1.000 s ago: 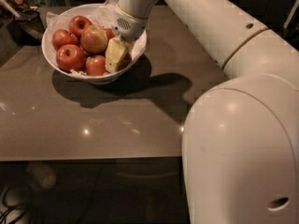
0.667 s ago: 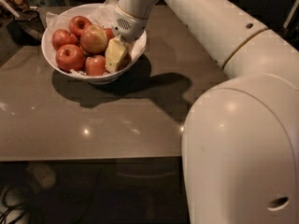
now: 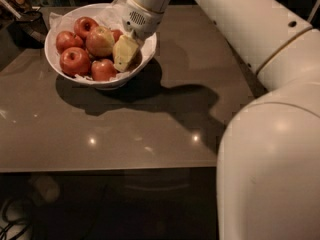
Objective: Pick apple from white bowl
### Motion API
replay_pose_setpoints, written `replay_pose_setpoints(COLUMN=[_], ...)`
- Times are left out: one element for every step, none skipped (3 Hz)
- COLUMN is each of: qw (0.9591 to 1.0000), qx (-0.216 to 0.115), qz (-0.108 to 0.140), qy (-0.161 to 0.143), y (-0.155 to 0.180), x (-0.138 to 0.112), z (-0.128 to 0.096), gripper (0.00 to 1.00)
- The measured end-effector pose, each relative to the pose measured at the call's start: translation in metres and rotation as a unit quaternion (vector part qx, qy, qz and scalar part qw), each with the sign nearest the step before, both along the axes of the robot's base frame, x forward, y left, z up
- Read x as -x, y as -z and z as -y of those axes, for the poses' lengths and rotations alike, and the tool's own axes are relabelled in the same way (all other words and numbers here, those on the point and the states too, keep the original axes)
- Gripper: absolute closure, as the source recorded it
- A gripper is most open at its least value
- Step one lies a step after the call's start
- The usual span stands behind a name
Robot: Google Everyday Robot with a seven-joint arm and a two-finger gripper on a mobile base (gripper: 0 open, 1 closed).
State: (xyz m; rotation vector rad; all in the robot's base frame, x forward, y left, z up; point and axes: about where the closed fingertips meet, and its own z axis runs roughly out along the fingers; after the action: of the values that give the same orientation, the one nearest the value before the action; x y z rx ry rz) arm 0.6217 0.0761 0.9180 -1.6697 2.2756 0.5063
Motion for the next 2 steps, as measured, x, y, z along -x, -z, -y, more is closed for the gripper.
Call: replay_pose_setpoints(qw=[0.999, 0.996], qx=[-0.025, -0.055], qz=[0.034, 0.051], qy=[-0.015, -0.05], y=[-0.037, -0.071], x=[0.021, 0.044], z=[0.012, 0.019], gripper=[1.0, 1.0])
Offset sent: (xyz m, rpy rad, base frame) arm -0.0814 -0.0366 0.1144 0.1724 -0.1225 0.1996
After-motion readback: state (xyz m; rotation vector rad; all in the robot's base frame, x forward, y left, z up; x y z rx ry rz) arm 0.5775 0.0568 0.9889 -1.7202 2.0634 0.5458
